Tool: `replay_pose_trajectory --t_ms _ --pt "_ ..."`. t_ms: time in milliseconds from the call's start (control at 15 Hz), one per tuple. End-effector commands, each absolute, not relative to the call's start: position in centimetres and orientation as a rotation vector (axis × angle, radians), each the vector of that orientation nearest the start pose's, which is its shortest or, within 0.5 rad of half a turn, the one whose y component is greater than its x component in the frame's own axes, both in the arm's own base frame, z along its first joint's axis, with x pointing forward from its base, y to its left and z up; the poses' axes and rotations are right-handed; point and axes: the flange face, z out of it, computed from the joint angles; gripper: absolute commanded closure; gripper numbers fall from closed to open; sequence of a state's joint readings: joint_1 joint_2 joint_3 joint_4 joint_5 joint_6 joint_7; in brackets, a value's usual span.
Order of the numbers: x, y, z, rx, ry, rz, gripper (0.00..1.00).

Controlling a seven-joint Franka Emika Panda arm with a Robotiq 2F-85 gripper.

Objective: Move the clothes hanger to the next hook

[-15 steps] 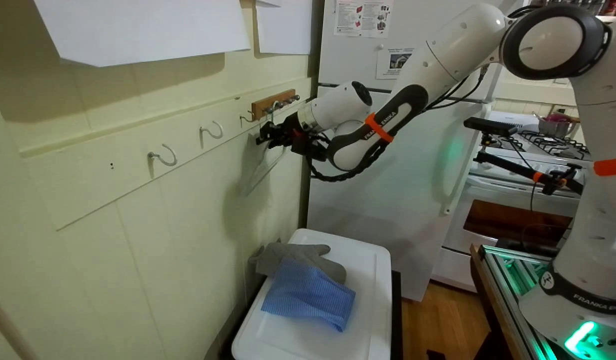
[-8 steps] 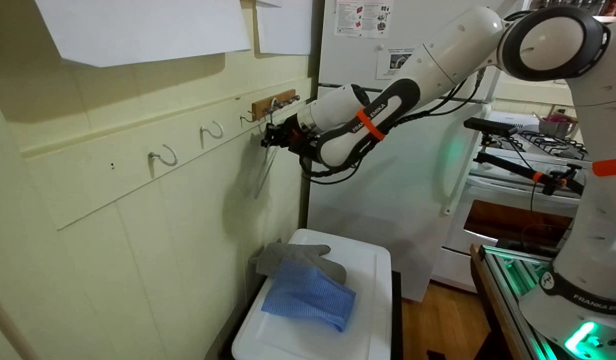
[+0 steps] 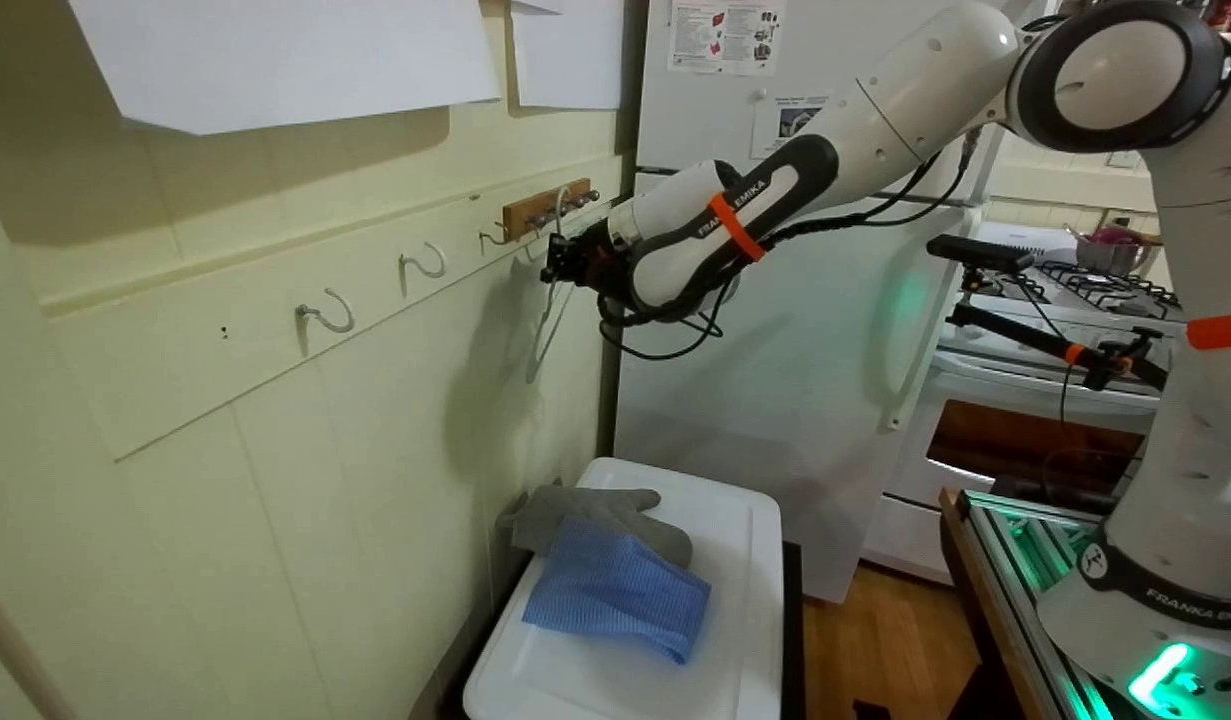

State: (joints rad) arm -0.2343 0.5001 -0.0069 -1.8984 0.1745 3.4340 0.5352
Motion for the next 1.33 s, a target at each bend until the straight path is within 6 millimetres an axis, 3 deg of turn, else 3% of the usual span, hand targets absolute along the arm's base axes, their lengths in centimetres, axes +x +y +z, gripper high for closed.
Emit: replay_pose_trajectory --t_ms 0,533,1267 --pt "64.2 -18.8 36.7 -2.234 1.288 -1.417 0.99" --pt "63.3 -20.8 37.8 -2.195 1.369 -1.400 0.99" --pt "64.9 -23.2 38.8 -2.295 1.405 -1.224 0.99"
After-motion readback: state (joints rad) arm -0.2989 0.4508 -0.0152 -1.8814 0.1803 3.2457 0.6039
